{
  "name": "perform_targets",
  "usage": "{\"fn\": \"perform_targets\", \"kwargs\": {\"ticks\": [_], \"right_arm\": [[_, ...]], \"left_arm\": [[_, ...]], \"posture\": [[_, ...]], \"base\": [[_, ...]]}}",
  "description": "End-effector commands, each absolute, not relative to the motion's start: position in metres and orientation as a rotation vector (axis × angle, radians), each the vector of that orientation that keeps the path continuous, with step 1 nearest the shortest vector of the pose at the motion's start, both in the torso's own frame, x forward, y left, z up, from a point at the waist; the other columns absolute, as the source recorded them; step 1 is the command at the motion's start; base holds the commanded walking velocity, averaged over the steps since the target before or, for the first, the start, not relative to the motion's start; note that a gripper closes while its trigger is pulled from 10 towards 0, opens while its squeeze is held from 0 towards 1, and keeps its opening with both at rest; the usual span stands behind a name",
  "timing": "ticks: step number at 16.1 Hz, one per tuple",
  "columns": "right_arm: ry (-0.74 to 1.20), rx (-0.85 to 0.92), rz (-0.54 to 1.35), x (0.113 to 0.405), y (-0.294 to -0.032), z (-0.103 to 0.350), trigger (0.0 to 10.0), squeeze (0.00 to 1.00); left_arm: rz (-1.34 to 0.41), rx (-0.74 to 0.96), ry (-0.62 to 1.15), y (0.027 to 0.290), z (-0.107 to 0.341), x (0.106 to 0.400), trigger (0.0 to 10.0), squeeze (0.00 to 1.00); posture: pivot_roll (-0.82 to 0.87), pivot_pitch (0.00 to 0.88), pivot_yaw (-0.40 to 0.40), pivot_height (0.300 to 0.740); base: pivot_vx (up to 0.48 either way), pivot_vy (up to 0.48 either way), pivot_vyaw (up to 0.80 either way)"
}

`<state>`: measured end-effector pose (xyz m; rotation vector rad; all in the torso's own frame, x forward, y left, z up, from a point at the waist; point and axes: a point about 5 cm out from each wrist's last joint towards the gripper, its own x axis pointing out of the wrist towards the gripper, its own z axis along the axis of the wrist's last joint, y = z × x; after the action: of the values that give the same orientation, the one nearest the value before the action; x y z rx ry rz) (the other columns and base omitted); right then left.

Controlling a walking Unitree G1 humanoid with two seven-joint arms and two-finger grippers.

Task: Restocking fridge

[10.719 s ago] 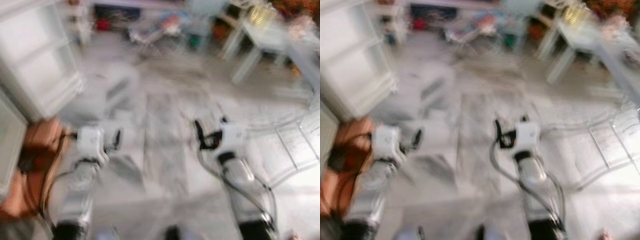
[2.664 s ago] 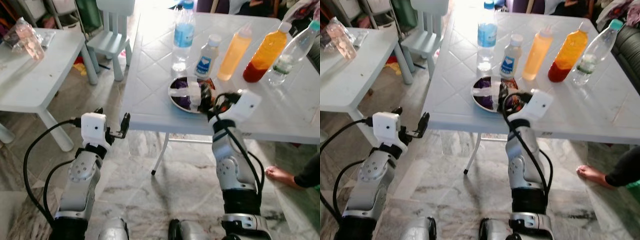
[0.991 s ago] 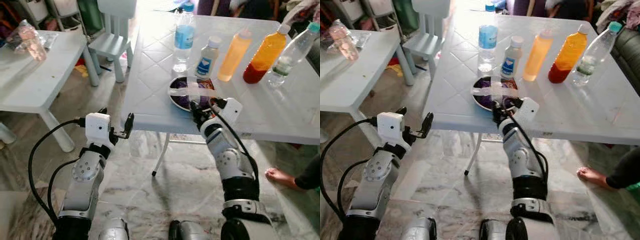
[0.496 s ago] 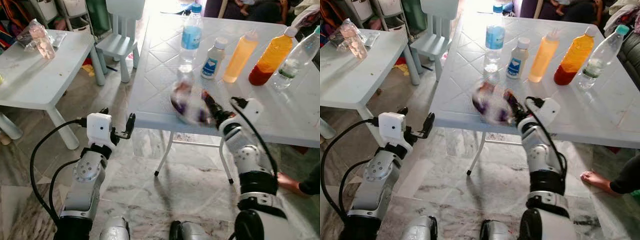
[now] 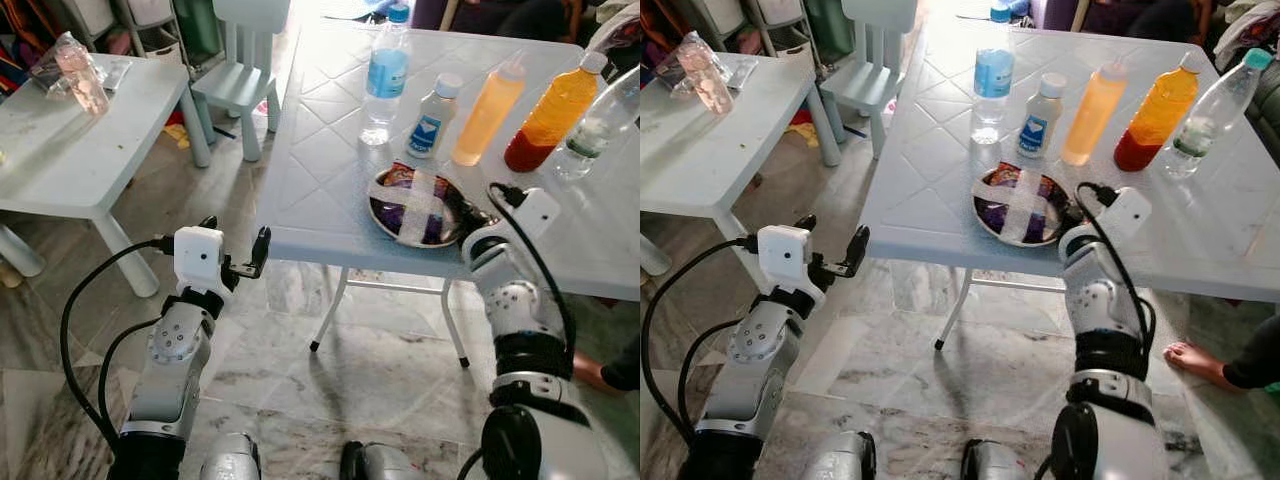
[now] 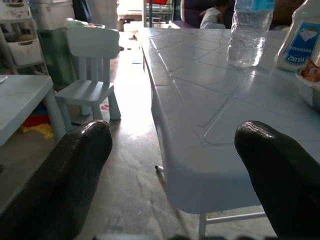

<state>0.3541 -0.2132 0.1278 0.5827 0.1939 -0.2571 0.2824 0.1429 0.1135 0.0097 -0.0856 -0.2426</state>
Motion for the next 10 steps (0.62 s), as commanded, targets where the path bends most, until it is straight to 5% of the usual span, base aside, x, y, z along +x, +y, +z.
{"fn": "perform_targets", "kwargs": {"ticks": [1,2,3,4,10], "right_arm": [[0.181,0.546,-0.271,0.354,-0.220,0.130,3.8,0.00],[0.159,0.484,-0.244,0.356,-0.220,0.135,10.0,0.00],[0.146,0.469,-0.223,0.357,-0.218,0.138,10.0,0.00],[0.172,0.434,-0.212,0.356,-0.215,0.135,10.0,1.00],[0.241,0.422,-0.158,0.352,-0.212,0.124,10.0,1.00]], "left_arm": [[-0.243,0.021,-0.088,0.143,0.115,0.284,10.0,0.00],[-0.242,0.021,-0.088,0.143,0.114,0.284,10.0,0.00],[-0.242,0.022,-0.088,0.143,0.115,0.284,10.0,0.00],[-0.241,0.022,-0.088,0.143,0.115,0.284,10.0,0.00],[-0.235,0.023,-0.081,0.144,0.113,0.282,10.0,0.00]], "posture": [[0.12,0.099,-0.014,0.740],[0.12,0.099,-0.014,0.740],[0.12,0.100,-0.014,0.740],[0.12,0.100,-0.014,0.740],[0.12,0.114,-0.020,0.740]], "base": [[0.000,0.000,0.00],[0.000,0.000,0.00],[0.000,0.000,0.00],[0.000,0.000,0.00],[0.000,0.000,0.00]]}}
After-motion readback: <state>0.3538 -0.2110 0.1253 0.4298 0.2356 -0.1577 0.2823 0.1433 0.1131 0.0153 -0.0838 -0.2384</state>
